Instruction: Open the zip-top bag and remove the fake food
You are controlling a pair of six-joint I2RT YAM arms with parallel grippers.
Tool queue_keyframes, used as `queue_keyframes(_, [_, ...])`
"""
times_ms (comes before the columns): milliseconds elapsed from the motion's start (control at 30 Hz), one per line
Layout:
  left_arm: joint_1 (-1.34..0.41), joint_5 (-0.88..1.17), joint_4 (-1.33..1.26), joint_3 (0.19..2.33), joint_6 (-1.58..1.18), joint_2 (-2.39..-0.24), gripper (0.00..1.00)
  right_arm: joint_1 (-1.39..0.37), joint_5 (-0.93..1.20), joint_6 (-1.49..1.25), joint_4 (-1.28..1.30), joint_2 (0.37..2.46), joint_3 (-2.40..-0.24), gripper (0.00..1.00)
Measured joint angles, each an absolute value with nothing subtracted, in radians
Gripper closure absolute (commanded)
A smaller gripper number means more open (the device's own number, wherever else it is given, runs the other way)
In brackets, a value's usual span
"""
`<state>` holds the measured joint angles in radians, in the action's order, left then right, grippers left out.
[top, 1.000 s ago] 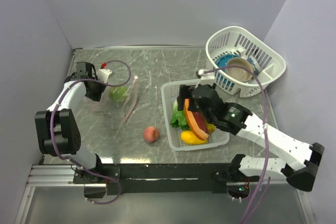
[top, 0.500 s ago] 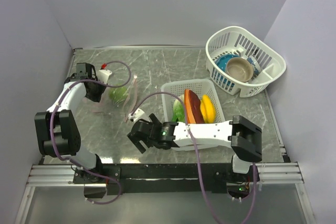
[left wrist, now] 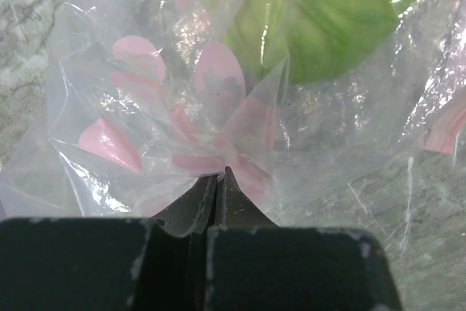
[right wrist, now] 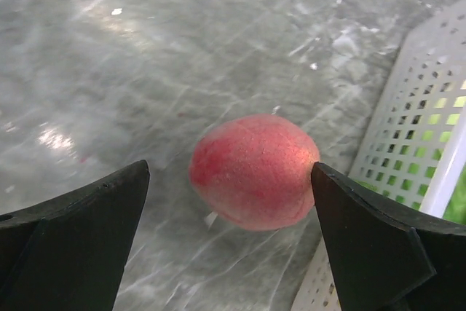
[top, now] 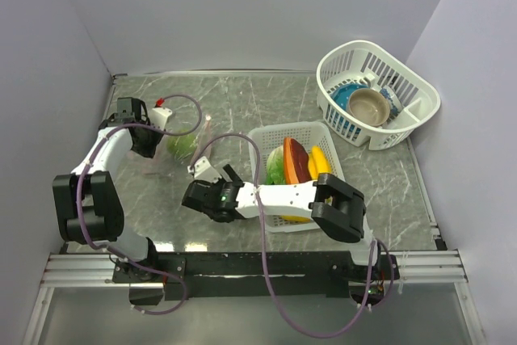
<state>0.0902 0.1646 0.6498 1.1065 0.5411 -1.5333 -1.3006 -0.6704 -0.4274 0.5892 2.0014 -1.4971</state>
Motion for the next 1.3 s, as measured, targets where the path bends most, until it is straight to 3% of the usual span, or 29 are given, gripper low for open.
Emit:
queue_keyframes(367, [0.09,0.164,0.65,1.096,0.549,-1.528,0.99,-1.26,-0.636,-0.456,0.597,2.009,-1.457,0.04])
queue_keyframes(467, [0.09,0.164,0.65,1.096,0.549,-1.528,0.99,-1.256,-0.604,-0.454,0.591,2.016,-1.452,0.26])
queue_keyframes(500, [0.09,0.164,0.65,1.096,0.549,-1.528,0.99,-1.255,-0.595,-0.455,0.588,2.019,-1.452,0.39])
queue_keyframes(567, [0.09,0.164,0.65,1.096,0.549,-1.528,0.99,-1.253,-0.581,-0.453,0.584,2.019,-1.452,0.57])
queue_keyframes(667, [0.09,0.164,0.65,1.096,0.55,-1.528,0.99,-1.247,-0.572,-0.446,0.564,2.018,-1.452,0.76])
queue_keyframes(1000, [0.09,0.164,0.651,1.096,0.557,-1.528,0.99,-1.211,-0.59,-0.398,0.521,1.858,-1.435,0.72])
queue_keyframes(1200, [0.09,0.164,0.653,1.096,0.558,-1.528,0.99,-1.059,-0.595,-0.375,0.484,1.645,-1.414,0.7])
queue_keyframes(1300, [0.09,0.167,0.668,1.096,0.561,-1.52,0.99,-0.962,-0.601,-0.369,0.449,1.554,-1.344,0.59])
